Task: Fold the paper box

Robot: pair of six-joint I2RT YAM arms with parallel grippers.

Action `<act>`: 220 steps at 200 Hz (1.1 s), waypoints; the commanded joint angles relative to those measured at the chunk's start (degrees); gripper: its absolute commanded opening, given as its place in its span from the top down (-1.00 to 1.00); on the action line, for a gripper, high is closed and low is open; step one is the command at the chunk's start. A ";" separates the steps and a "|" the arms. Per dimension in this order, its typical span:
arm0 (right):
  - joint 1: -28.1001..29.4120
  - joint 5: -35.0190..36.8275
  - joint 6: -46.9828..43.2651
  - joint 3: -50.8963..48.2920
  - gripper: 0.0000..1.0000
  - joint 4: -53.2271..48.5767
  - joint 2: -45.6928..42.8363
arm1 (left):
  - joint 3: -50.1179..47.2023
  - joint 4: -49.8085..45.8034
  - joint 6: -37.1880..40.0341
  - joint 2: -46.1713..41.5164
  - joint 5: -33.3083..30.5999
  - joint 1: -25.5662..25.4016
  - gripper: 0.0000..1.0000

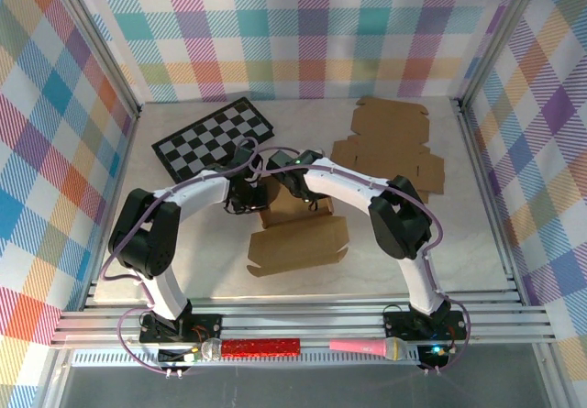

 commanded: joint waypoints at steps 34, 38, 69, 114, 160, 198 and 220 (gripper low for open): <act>-0.62 -1.92 1.33 -1.42 1.00 -2.46 -0.97 | 1.38 -6.24 -6.52 2.51 -22.26 -4.55 1.00; -0.62 -2.09 1.33 -1.49 1.00 -2.39 -1.00 | 1.53 -6.70 -6.97 2.67 -23.05 -4.97 1.00; -0.62 -4.14 0.31 -1.80 1.00 -1.46 -0.60 | 0.34 -6.64 -10.72 1.53 -27.51 -7.49 1.00; -0.62 -4.54 0.46 -3.93 1.00 -0.68 -0.86 | -0.53 -3.53 -10.11 0.76 -24.30 -7.56 0.58; -0.63 -4.51 0.19 -3.97 1.00 -0.14 -0.99 | 0.57 -3.52 -5.34 1.15 -21.54 -6.32 0.53; -0.62 -6.22 0.18 -3.95 1.00 -0.10 -0.98 | 1.18 -4.09 -4.67 1.29 -23.33 -6.31 1.00; -0.70 -6.95 0.14 -3.91 1.00 0.11 -0.90 | 1.47 -4.30 -4.66 2.06 -23.56 -6.41 1.00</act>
